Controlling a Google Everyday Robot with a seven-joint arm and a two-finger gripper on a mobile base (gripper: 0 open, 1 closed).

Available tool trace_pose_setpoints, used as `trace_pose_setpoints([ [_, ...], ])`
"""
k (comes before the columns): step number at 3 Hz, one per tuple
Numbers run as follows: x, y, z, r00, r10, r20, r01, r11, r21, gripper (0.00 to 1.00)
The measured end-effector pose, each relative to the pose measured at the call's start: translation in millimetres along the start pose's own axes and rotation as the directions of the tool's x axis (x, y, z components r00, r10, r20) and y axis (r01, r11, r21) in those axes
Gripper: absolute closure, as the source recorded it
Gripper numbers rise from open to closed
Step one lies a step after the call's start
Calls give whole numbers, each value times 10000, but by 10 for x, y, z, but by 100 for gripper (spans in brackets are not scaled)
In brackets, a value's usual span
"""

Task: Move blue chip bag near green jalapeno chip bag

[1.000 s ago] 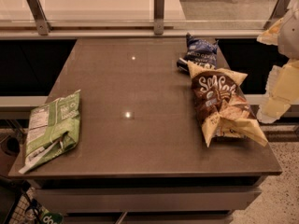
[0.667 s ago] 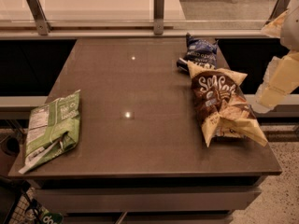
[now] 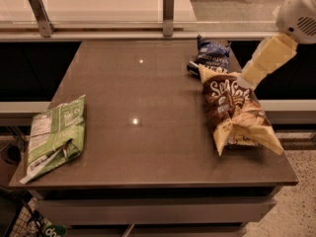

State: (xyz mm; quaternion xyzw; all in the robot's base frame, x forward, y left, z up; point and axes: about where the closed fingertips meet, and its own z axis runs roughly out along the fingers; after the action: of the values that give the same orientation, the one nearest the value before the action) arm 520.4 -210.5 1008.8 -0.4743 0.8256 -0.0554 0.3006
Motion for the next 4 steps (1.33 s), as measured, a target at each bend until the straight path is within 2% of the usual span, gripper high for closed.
trace_pose_setpoints([
  [1,-94,-284,373,9956,880,-319,-869,9957,333,0],
  [2,-71,-510,771,9853,1632,-508,-1622,9865,234,0],
  [3,-72,-509,771,9853,1631,-508,-1621,9865,234,0],
  [4,-175,-671,982,9769,2111,-321,-2106,9774,161,0],
])
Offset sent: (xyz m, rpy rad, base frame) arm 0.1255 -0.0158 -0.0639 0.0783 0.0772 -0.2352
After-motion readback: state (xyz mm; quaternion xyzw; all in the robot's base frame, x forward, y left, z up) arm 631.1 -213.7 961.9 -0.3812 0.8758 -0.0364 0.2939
